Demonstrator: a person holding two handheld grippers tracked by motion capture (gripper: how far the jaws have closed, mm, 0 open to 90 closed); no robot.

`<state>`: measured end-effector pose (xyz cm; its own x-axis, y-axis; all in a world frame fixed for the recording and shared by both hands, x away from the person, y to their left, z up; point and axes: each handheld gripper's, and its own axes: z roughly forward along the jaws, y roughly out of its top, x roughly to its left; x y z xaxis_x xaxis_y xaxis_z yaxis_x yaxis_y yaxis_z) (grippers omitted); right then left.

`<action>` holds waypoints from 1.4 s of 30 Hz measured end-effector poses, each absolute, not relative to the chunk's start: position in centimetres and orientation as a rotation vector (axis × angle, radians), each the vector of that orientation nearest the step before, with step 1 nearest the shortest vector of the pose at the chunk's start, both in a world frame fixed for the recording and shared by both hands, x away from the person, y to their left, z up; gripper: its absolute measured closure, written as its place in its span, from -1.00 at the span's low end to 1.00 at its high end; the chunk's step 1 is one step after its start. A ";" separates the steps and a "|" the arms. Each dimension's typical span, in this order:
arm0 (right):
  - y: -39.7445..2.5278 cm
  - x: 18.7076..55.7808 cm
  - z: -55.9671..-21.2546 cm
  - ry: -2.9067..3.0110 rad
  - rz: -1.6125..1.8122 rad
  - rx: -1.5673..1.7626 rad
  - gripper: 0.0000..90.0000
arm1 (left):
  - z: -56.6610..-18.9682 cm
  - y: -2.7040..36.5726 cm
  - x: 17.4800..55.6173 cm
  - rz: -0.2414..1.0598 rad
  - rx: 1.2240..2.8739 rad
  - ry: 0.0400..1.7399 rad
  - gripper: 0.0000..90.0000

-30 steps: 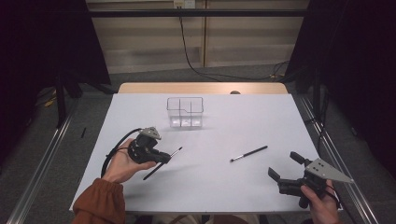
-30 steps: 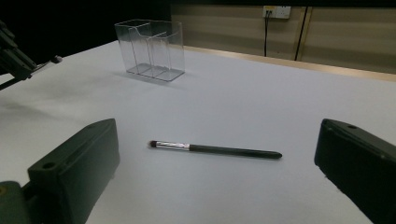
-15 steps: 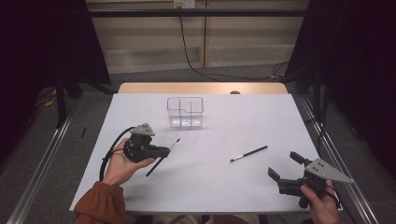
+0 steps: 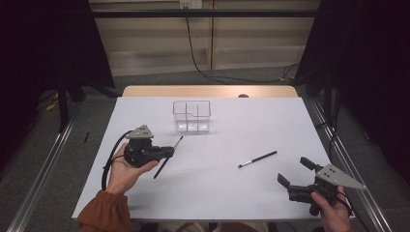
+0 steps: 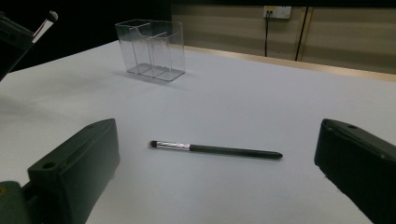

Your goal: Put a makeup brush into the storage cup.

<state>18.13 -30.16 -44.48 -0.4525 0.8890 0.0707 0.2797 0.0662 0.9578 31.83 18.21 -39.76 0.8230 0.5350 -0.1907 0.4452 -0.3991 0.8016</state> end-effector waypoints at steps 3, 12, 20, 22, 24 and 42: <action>-30.2 18.1 -44.5 1.789 1.405 1.163 -1.00 | -39.7 18.4 31.8 0.137 2.018 0.718 0.86; -30.1 18.1 -44.5 1.788 1.404 1.164 -1.00 | -39.6 18.6 31.6 0.165 1.958 0.711 0.87; -30.2 18.1 -44.5 1.788 1.406 1.164 -1.00 | -39.6 18.7 31.6 0.195 1.869 0.725 0.86; -30.2 18.1 -44.5 1.788 1.405 1.164 -1.00 | -39.6 18.7 31.6 0.203 1.864 0.722 0.86; -30.1 18.1 -44.5 1.785 1.407 1.160 -1.00 | -39.5 18.7 31.6 0.209 1.835 0.720 0.86; -30.1 18.1 -44.4 1.784 1.418 1.158 -1.00 | -38.5 18.2 32.6 0.267 1.743 0.712 0.86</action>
